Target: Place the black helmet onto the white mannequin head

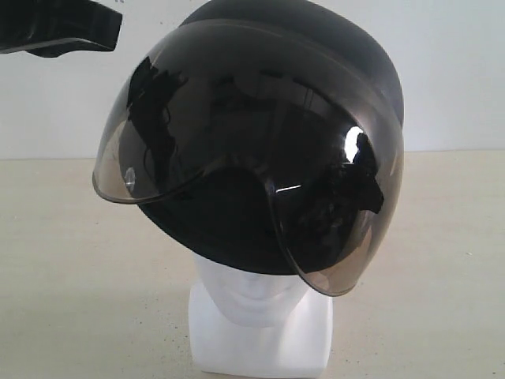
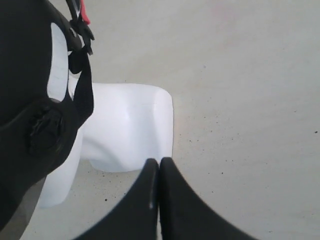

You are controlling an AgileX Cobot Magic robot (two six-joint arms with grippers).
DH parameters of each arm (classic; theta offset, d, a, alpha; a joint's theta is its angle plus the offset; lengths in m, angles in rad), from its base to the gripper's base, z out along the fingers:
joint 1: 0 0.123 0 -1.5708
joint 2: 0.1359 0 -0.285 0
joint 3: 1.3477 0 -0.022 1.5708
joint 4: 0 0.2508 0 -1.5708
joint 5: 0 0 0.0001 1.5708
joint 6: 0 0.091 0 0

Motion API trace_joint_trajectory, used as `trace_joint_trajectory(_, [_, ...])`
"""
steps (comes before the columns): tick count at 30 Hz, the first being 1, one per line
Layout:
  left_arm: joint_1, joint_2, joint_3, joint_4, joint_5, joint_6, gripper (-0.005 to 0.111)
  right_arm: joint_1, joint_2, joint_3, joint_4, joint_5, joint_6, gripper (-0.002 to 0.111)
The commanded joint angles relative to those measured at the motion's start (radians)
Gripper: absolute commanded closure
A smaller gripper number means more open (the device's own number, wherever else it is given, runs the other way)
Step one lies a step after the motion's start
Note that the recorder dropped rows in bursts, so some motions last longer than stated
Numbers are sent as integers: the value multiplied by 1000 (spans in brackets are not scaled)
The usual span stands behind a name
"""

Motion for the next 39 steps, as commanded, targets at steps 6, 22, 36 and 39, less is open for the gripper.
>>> trace_joint_trajectory(6, [1,42,-8,49,-4,6,102,-2,-3,-8,59,-18,-37,108])
trace_joint_trajectory(22, [1,91,-8,40,46,28,102,-2,-3,-8,85,-58,-39,108])
trace_joint_trajectory(36, [1,91,-8,150,80,5,102,-2,3,-8,159,-153,-46,108])
trace_joint_trajectory(39, [1,91,-8,165,80,5,102,0,39,-8,207,-136,-48,108])
